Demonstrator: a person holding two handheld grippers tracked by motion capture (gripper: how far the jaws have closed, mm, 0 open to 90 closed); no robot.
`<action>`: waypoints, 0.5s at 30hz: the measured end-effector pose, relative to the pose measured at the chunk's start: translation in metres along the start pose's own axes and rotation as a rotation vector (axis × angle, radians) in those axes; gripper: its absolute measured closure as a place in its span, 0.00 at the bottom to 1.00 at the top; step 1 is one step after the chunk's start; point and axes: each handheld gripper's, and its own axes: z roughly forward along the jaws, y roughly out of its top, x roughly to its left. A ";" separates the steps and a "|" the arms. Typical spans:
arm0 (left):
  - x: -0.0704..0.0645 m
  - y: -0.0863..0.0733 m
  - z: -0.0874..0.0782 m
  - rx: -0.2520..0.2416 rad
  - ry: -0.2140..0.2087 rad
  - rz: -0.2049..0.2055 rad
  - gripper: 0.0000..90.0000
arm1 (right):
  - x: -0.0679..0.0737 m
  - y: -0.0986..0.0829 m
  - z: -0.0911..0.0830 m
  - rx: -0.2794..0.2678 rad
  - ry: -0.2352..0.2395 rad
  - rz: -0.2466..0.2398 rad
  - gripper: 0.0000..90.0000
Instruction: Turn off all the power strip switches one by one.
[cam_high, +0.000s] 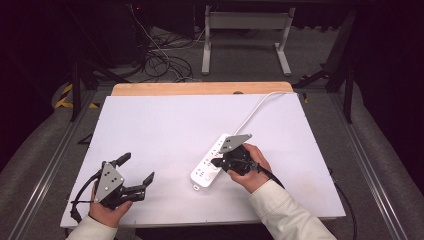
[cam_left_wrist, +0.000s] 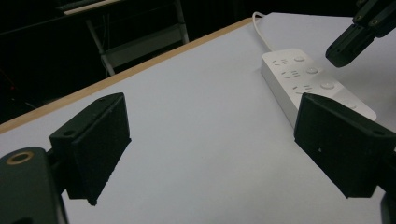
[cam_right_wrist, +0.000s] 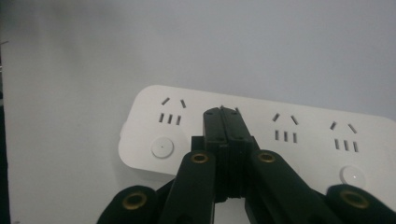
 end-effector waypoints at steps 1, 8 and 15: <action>0.000 0.000 0.000 0.000 -0.002 0.000 0.12 | -0.001 -0.001 0.001 0.002 0.000 0.004 1.00; 0.000 0.000 0.000 -0.002 0.001 0.000 0.12 | -0.004 -0.007 0.011 0.032 0.016 0.015 1.00; 0.000 0.000 0.000 -0.003 0.000 0.000 0.12 | -0.004 -0.009 0.014 0.032 0.008 0.010 1.00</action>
